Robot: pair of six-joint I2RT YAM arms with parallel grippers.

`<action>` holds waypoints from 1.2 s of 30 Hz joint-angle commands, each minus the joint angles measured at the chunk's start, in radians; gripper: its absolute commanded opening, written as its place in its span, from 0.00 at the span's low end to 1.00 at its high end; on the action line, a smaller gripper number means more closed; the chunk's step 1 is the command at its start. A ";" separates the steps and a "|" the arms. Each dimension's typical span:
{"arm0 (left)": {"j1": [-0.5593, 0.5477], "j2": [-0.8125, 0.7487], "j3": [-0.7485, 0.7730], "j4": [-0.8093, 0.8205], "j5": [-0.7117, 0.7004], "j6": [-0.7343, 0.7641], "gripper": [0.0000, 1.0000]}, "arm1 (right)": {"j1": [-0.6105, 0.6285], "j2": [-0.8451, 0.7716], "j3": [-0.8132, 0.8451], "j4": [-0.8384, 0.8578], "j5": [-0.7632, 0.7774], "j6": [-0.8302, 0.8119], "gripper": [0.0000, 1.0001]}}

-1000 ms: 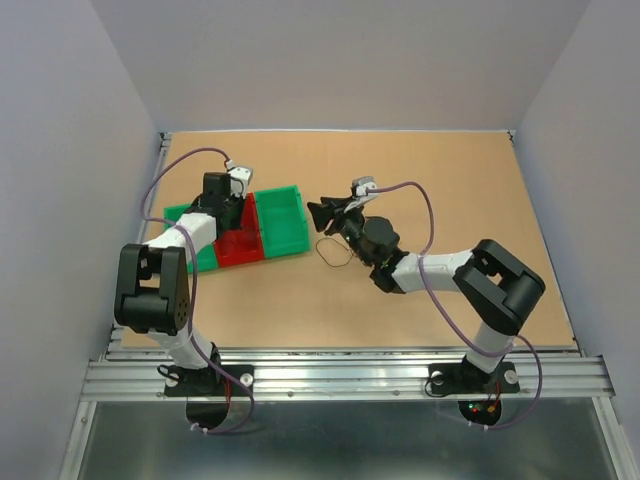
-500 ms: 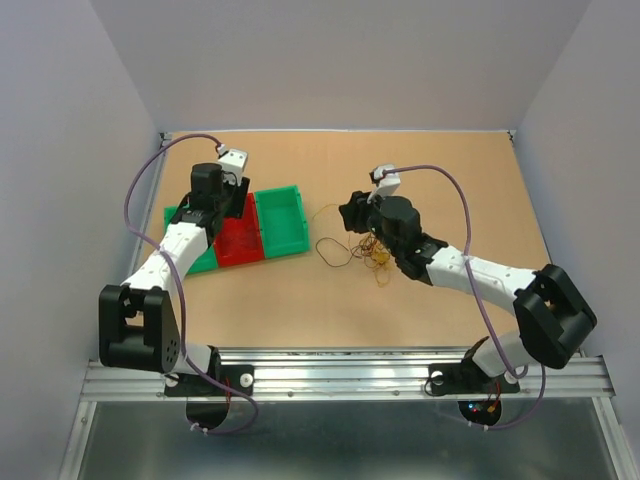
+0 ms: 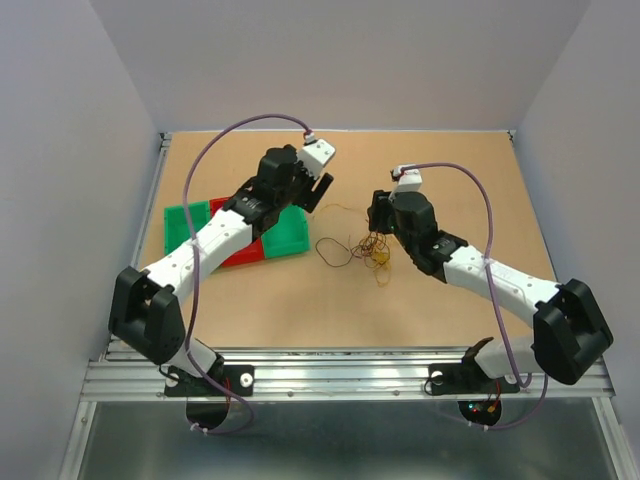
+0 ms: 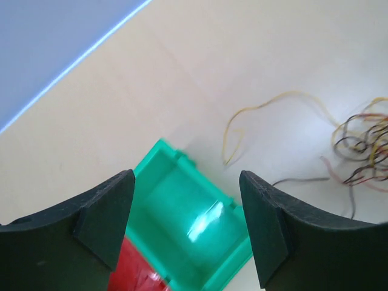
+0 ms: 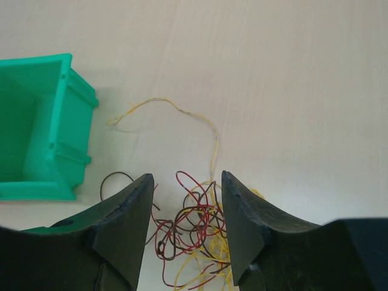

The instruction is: Untangle the cables

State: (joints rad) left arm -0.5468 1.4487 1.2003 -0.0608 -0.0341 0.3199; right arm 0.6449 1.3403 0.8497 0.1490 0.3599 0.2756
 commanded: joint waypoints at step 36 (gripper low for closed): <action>-0.116 0.553 0.260 0.027 -0.147 0.018 0.57 | -0.021 -0.217 -0.113 -0.051 0.057 0.022 0.52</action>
State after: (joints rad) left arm -0.6594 1.9961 1.3842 0.0303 -0.1154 0.3424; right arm 0.6285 1.1179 0.6857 0.0772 0.4191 0.2920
